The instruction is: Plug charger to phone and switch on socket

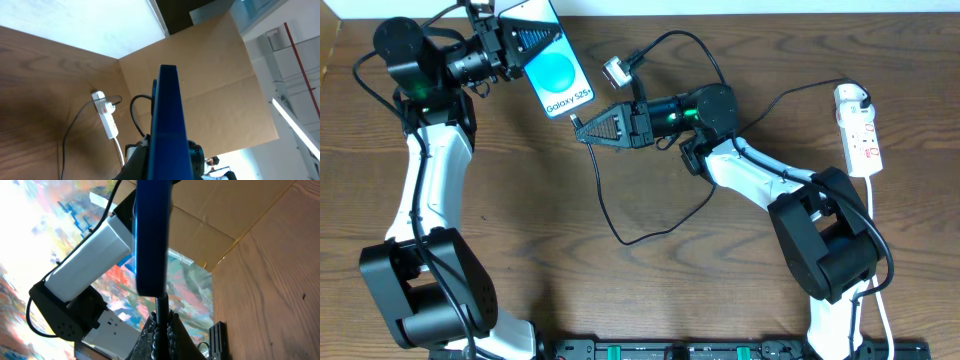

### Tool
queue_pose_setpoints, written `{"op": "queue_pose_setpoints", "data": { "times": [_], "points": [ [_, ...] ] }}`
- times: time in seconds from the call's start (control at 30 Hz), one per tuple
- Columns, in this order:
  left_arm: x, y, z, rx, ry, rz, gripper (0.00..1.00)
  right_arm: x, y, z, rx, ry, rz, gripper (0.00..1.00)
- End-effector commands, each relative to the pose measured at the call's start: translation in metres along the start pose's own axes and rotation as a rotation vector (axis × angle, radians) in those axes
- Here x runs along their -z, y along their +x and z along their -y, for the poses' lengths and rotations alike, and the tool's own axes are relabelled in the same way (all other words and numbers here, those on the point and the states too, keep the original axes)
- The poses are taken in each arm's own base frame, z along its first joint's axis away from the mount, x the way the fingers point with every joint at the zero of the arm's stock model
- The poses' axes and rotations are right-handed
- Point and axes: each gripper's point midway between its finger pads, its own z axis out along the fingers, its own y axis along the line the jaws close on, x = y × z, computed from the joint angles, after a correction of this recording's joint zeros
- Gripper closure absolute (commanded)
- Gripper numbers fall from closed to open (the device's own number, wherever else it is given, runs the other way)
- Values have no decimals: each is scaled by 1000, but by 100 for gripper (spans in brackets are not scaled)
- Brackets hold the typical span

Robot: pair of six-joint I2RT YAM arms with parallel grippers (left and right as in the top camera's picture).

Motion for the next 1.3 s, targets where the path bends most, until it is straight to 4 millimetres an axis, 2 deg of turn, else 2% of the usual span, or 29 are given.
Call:
{"op": "queue_pose_setpoints", "data": {
  "times": [0.0, 0.33, 0.53, 0.87, 1.27],
  "points": [
    [3, -10, 5, -48, -6, 39, 93, 1, -6, 3, 27, 15, 24, 99],
    [17, -21, 2, -50, -28, 96, 92, 3, -6, 29, -18, 82, 37, 98],
    [22, -23, 0, -75, -34, 103, 92, 15, -10, 44, 3, 129, 50, 99],
    [24, -14, -34, 12, -101, 98, 93, 21, -8, 43, 59, 126, 23, 98],
    [8, -8, -32, -23, -93, 70, 92, 14, -2, 41, 56, 113, -1, 98]
  ]
}}
